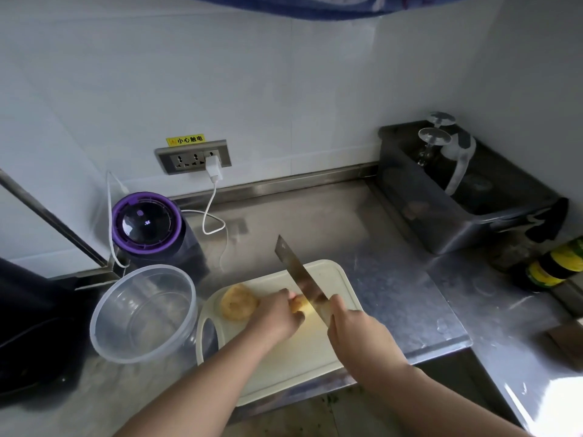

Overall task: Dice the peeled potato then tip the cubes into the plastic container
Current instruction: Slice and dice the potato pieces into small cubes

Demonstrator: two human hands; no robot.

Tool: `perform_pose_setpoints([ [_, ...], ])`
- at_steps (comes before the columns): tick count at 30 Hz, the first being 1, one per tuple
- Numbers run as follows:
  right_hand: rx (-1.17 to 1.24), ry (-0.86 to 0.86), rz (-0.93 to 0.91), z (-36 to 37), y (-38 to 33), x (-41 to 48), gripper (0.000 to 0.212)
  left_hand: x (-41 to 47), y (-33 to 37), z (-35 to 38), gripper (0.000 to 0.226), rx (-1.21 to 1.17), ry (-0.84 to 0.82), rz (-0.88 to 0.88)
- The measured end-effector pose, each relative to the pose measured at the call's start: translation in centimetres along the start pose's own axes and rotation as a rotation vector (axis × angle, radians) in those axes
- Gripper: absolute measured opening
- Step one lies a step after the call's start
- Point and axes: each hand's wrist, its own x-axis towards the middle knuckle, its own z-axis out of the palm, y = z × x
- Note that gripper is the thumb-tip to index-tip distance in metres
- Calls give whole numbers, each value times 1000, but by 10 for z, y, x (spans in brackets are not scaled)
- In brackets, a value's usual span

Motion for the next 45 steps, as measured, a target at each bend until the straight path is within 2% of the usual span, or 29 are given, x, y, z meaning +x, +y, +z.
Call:
perform_pose_setpoints([
  [3,0,56,11,-17,7,3,20,2,6,4,54,212,36,17],
  [9,13,83,59,-27,22,8,22,6,5,-9,26,505,130,83],
  [12,14,88,72,-27,24,10,19,9,-5,-25,37,680,243,130],
  [15,-1,96,70,-24,25,12,17,16,-15,-31,43,733,221,151],
  [18,-11,92,70,-23,27,13,19,20,-18,-32,43,700,145,120],
  [20,-9,91,73,-24,28,13,20,19,-14,-34,55,690,103,144],
  [22,3,91,85,-24,30,14,23,17,-1,-34,63,674,81,250],
  [25,12,93,95,-25,35,13,26,17,19,-21,50,608,5,376],
  [28,-7,95,102,-26,39,11,21,20,25,-7,46,544,-96,333],
  [31,-17,113,113,-24,45,9,16,20,24,1,59,516,-121,319],
  [33,-15,107,123,-21,48,8,15,17,24,6,65,509,-110,336],
  [35,-13,88,129,-19,51,7,16,15,25,9,52,458,-56,343],
  [37,-13,80,130,-18,53,5,19,11,22,9,39,321,3,341],
  [41,-2,62,140,-17,57,2,22,-6,5,14,31,25,127,367],
  [45,3,27,133,-10,57,0,13,-23,-23,25,25,0,169,358],
])
